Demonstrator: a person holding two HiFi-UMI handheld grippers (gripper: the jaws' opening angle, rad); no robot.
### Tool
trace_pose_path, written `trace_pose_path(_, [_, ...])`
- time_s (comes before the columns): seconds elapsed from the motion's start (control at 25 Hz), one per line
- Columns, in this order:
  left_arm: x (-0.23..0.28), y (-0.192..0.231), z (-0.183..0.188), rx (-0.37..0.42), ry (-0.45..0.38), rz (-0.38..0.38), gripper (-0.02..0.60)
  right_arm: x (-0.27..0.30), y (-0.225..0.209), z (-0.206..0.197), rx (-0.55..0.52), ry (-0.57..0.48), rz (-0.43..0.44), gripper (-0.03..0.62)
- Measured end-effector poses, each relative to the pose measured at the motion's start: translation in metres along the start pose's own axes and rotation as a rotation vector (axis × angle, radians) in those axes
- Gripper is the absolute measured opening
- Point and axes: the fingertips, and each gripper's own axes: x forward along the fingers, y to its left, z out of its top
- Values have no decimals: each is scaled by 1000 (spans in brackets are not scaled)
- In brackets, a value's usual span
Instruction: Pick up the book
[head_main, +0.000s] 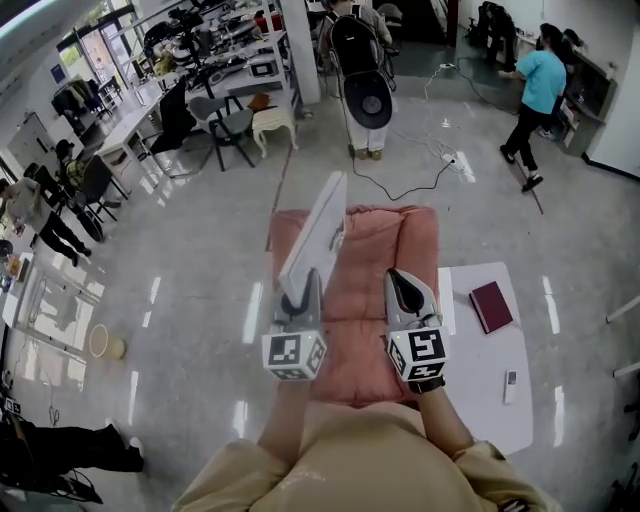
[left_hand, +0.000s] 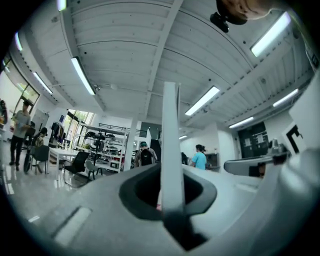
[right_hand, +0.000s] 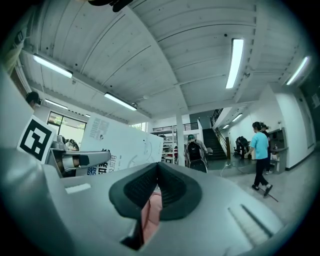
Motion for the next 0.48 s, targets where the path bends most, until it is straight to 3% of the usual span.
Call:
trace_pose_path(0.24, [-16,-23,-27,-53,65,8,44,-25,0,-1,8,-6,16,5])
trace_pose_path(0.48, [-9,-38,-48,-58,73,16,46,-30,-19,-17,6,-8,22,5])
